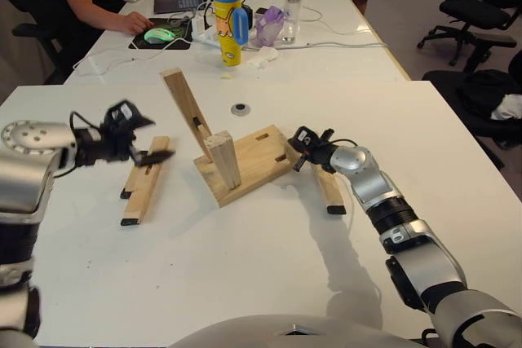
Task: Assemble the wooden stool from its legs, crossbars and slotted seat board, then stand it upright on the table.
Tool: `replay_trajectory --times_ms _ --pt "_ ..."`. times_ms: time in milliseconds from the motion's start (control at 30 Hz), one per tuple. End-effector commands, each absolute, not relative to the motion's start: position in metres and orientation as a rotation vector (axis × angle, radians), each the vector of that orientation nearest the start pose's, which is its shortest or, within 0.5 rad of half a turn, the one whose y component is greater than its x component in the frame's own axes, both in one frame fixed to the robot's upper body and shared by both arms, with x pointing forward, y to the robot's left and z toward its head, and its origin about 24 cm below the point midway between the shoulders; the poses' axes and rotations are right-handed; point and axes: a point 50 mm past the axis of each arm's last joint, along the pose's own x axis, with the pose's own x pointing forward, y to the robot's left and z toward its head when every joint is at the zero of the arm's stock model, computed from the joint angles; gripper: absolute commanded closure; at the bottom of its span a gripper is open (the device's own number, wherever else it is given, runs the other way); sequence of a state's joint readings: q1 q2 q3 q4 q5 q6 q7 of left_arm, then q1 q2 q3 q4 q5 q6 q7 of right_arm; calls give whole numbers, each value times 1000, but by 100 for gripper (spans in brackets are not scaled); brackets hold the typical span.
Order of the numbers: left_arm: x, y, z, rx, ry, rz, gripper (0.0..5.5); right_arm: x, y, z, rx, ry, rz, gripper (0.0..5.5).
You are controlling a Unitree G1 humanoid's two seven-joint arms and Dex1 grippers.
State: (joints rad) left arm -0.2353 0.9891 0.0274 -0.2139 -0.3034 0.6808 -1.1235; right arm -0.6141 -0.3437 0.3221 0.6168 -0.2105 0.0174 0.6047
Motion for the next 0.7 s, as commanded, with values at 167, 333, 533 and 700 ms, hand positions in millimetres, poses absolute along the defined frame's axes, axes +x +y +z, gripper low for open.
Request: replay_trajectory --times_ms 167,333,533,700 --pt "208 187 93 368 714 -1157 114 331 -148 39 -949 524 1075 550" --pt "202 154 59 369 767 -1089 114 312 -158 37 -1034 710 1222 550" --pt "210 148 38 386 795 -973 114 295 -150 45 -976 725 1284 550" --pt "239 168 36 498 761 -786 114 280 -136 51 -906 687 1329 550"
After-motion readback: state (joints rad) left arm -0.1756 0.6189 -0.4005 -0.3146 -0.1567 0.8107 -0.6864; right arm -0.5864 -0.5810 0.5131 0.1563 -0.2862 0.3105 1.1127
